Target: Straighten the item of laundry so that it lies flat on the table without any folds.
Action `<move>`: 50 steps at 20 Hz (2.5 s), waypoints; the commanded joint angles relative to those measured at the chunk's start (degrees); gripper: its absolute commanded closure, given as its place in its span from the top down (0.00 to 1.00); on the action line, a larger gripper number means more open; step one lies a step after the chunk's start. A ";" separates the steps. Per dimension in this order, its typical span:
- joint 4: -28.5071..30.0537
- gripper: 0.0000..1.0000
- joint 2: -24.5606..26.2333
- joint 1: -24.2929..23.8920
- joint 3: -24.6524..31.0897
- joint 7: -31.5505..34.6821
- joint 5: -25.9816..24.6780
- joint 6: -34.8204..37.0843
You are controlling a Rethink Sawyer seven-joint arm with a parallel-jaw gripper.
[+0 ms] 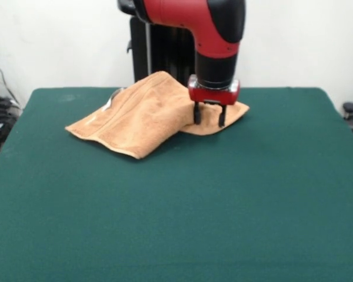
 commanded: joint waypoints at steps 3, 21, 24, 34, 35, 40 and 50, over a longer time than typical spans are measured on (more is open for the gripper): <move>2.33 1.00 -1.26 -3.50 2.39 6.33 -4.36 -1.27; 3.54 1.00 -8.52 -4.11 4.43 7.05 -5.89 5.82; 4.04 1.00 -10.69 -4.19 4.63 6.76 -5.42 8.31; 7.10 1.00 -19.57 -6.49 5.36 3.83 -5.97 15.06; 7.44 1.00 -20.28 -7.00 5.67 3.44 -6.03 15.53; 8.41 1.00 -22.67 -8.48 5.66 1.92 -7.05 16.60; 8.50 1.00 -25.71 -11.96 5.78 -2.31 -9.90 19.28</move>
